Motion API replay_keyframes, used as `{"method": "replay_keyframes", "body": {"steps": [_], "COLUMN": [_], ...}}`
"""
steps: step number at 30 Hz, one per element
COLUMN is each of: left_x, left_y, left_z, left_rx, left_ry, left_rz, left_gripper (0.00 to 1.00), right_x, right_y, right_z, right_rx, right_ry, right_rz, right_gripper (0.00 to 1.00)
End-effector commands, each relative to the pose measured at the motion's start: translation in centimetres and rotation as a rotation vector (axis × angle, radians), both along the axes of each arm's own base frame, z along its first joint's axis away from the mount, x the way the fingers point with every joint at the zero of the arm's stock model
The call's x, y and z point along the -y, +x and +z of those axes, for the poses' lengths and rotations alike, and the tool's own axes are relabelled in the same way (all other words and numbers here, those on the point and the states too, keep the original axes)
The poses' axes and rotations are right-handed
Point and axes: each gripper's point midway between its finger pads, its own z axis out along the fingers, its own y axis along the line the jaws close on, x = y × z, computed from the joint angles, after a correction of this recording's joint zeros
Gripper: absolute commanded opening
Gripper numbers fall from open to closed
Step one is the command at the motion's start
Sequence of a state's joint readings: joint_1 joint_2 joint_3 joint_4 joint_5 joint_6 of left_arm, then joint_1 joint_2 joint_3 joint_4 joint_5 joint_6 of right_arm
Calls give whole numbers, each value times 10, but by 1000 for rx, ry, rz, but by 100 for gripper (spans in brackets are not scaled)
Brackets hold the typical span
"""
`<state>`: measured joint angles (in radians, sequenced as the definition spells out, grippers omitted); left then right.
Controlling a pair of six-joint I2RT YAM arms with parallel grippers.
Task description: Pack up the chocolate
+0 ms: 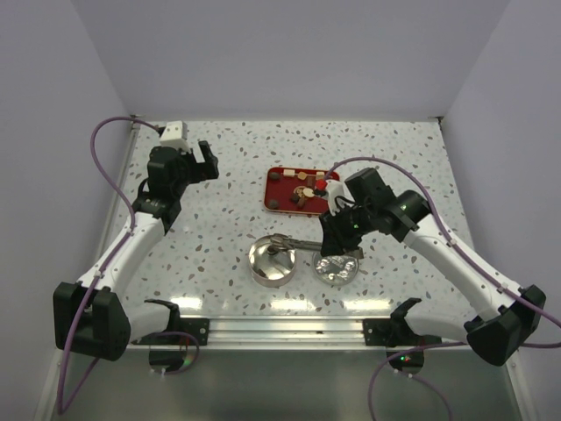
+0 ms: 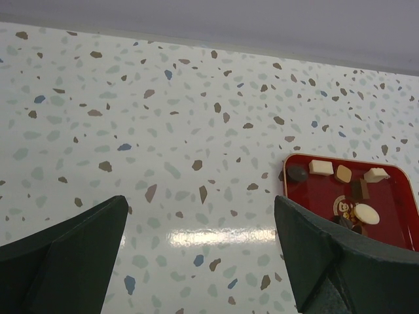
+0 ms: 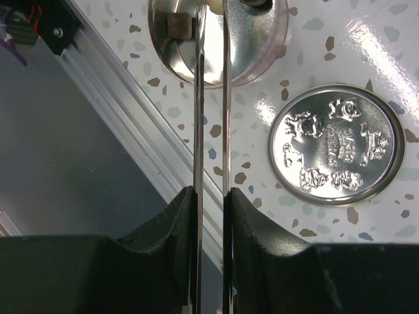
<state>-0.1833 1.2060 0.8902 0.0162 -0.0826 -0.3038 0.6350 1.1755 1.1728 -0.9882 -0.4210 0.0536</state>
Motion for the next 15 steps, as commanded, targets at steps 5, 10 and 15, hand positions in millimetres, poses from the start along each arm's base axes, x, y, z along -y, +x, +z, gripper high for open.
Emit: {"method": "replay_keyframes", "body": {"steps": [5,10,15], "left_x": [0,0,1], "left_y": [0,1,1], "left_z": [17,19,17], "left_rx": [40,45,40], "left_ry": [-16,-18,-19], "left_rz": [-3,-3,-4], "left_gripper": [100,100,100], "right_x": [-5,-5,-2], "right_y": [-5,-4,-4], "right_z": [14,13,13], "right_rx": [14,14,15], "right_ry": [33,31,15], "right_rz": [47,46,48], "right_gripper": [30,33,39]}}
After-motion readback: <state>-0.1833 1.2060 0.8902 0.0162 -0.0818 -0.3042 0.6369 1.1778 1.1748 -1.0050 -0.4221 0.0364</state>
